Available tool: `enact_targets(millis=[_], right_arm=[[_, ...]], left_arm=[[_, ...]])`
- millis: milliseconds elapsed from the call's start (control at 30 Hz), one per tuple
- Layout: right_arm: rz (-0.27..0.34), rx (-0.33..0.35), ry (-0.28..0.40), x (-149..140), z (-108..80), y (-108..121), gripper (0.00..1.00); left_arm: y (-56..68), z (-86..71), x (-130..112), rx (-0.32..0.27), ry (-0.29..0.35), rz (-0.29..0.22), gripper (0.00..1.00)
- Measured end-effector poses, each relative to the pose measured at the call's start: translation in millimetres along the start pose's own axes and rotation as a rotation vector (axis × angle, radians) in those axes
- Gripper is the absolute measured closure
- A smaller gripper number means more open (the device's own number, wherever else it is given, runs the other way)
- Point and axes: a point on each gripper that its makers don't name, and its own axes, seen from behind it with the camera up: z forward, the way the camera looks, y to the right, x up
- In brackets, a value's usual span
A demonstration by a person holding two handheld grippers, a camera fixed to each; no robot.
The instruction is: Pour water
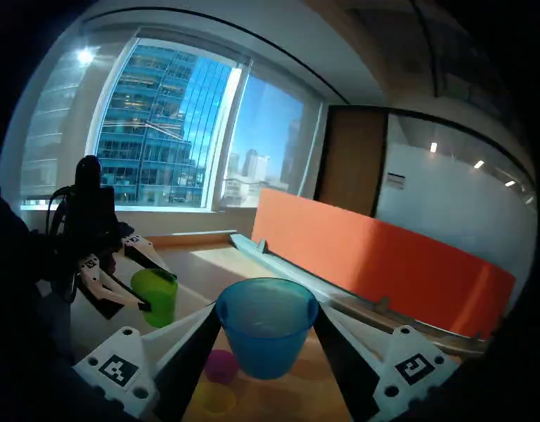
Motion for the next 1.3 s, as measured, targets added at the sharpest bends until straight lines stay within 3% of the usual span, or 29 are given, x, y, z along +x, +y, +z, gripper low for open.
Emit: enact_targets(millis=[200,600,1300], right_arm=[[0.019,-0.005,-0.021,-20.4,-8.7,5.3,0.09],[0.040,0.023,-0.080,-64.4,-14.6,0.9,0.09],[0.104,0.072,-0.276,-159.4,-6.1,-6.3,0.08]], left_arm=[[-10.8,-2.3,-13.1,0.024,-0.035,0.002,0.11],[-20.1,-1.5,-46.3,0.036,-0.134,-0.008,0.11],[-28.6,8.6,-124.9,0.008,-0.361,-0.026,0.11]])
